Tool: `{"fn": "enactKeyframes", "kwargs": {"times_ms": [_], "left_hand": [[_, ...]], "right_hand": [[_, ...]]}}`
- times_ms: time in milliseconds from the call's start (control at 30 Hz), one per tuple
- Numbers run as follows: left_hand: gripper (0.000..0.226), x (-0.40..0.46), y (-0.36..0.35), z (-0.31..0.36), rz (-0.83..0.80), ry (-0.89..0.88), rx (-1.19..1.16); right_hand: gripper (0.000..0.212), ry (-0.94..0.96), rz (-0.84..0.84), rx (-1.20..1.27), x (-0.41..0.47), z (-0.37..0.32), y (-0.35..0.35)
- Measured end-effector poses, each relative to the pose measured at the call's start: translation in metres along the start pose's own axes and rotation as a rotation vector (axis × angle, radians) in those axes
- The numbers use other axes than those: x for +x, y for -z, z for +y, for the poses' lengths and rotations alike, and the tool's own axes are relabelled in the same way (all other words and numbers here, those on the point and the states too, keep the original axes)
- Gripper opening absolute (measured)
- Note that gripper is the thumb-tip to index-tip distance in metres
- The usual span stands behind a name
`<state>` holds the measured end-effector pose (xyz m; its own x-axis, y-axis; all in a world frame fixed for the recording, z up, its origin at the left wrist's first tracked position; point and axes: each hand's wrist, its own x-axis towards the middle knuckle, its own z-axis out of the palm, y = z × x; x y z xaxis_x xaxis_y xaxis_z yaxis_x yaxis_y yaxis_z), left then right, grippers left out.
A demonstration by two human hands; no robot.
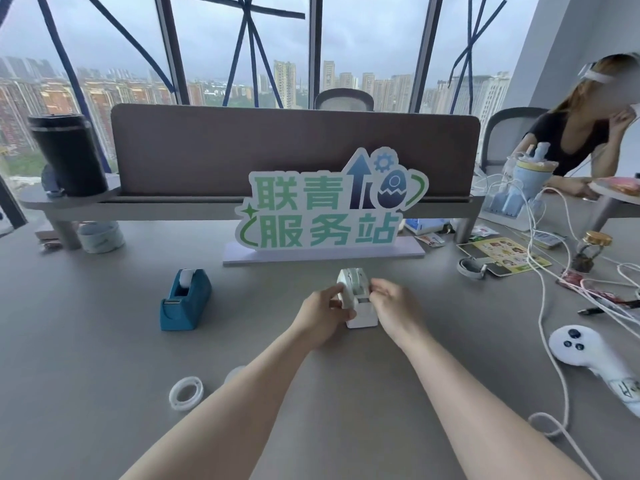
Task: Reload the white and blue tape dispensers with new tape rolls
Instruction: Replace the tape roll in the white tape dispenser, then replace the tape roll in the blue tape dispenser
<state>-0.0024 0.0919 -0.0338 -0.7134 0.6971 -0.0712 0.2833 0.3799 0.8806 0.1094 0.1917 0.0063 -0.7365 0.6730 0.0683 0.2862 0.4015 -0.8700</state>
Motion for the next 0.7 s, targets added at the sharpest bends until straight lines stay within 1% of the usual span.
{"fn": "enactKeyframes", "kwargs": {"times_ms": [33,67,100,133,167,200,267,300,367,433,533,600,700], "left_hand": [[0.037,-0.002,0.0,0.001,-0.002,-0.01,0.013],[0.034,-0.005,0.001,0.002,-0.006,-0.022,0.022],[0.04,-0.008,0.002,0.003,-0.011,-0.034,0.034],[0.05,-0.011,0.005,0.003,-0.004,-0.035,0.05],[0.055,-0.016,0.01,0.003,0.021,-0.04,0.072],[0.054,-0.022,0.019,0.003,0.055,-0.046,0.1],[0.048,-0.038,0.041,-0.001,0.132,-0.074,0.141],[0.044,-0.047,0.055,-0.004,0.176,-0.087,0.156],[0.039,-0.067,0.084,-0.012,0.279,-0.087,0.177],[0.035,-0.085,0.112,-0.024,0.392,-0.037,0.159],[0.02,-0.108,0.148,-0.045,0.578,0.062,0.154],[0.025,-0.114,0.166,-0.061,0.668,0.108,0.173],[0.029,-0.114,0.177,-0.071,0.725,0.1,0.141]], "right_hand": [[0.022,0.006,0.002,0.006,0.0,0.002,-0.001],[0.021,0.012,0.01,-0.006,-0.001,0.005,-0.002],[0.02,0.029,0.038,-0.041,-0.002,0.007,-0.003],[0.021,0.053,0.089,-0.087,-0.004,0.008,-0.004],[0.024,0.097,0.151,-0.134,-0.007,0.007,-0.006],[0.027,0.147,0.2,-0.173,-0.01,0.004,-0.009],[0.028,0.242,0.22,-0.198,-0.019,-0.012,-0.02],[0.027,0.277,0.188,-0.166,-0.025,-0.022,-0.028],[0.027,0.292,0.054,-0.087,-0.036,-0.043,-0.05],[0.031,0.282,-0.092,-0.093,-0.045,-0.058,-0.076],[0.039,0.254,-0.241,-0.116,-0.052,-0.075,-0.114],[0.044,0.214,-0.325,-0.111,-0.055,-0.086,-0.135],[0.049,0.159,-0.437,-0.084,-0.054,-0.098,-0.163]]}}
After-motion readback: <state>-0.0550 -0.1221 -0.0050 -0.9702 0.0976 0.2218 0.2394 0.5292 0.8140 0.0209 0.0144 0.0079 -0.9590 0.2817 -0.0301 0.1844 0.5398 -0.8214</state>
